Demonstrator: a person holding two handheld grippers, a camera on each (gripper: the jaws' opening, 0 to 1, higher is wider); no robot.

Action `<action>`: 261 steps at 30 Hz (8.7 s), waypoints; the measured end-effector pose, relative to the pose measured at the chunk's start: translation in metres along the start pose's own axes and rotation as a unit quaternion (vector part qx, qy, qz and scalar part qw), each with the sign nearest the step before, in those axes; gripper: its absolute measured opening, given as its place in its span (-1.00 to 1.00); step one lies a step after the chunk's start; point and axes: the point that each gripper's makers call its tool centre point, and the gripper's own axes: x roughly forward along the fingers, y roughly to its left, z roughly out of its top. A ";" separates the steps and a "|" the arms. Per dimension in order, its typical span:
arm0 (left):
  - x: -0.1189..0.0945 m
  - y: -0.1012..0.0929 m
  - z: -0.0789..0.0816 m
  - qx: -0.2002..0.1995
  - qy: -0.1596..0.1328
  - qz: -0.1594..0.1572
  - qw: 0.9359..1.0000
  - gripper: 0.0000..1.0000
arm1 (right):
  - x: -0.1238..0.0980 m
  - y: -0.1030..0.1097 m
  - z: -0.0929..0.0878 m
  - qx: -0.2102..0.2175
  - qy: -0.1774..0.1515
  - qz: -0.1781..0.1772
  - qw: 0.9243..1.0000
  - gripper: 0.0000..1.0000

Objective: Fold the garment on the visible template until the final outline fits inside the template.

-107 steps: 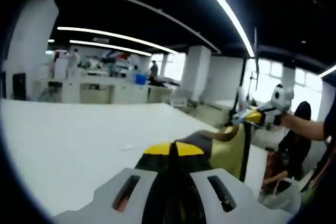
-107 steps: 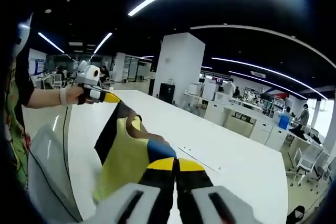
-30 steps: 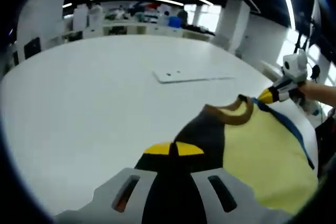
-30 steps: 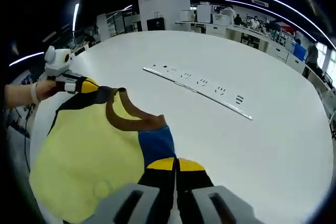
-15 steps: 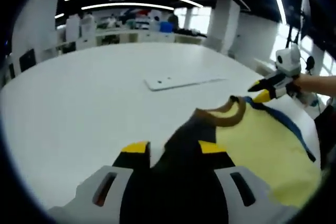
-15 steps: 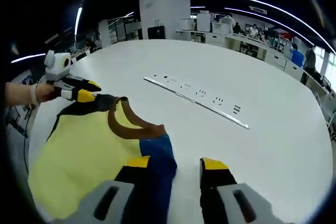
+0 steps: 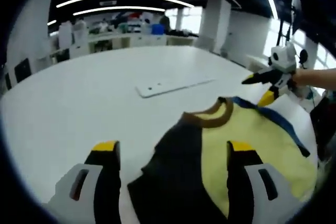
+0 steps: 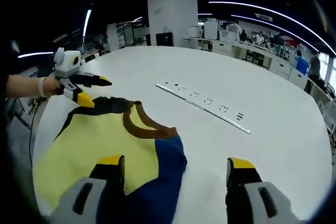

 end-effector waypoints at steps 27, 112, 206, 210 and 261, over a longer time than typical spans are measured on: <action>-0.082 -0.036 -0.013 -0.021 -0.020 -0.018 0.999 0.43 | -0.081 0.031 -0.051 0.063 -0.002 -0.040 0.997 0.42; -0.177 -0.083 -0.090 -0.079 -0.017 -0.032 0.996 0.35 | -0.130 0.190 -0.152 -0.263 0.077 -0.043 0.961 -1.00; -0.168 -0.084 -0.099 -0.097 0.007 -0.021 0.995 0.32 | -0.194 -0.021 -0.205 0.016 0.142 -0.191 0.971 -0.74; -0.168 -0.085 -0.100 -0.098 0.005 -0.022 0.995 0.32 | -0.200 -0.016 -0.206 0.046 0.116 -0.192 0.973 -0.55; -0.172 -0.089 -0.115 -0.127 -0.003 -0.023 0.992 0.31 | -0.189 0.033 -0.219 0.136 0.081 -0.169 0.973 -0.91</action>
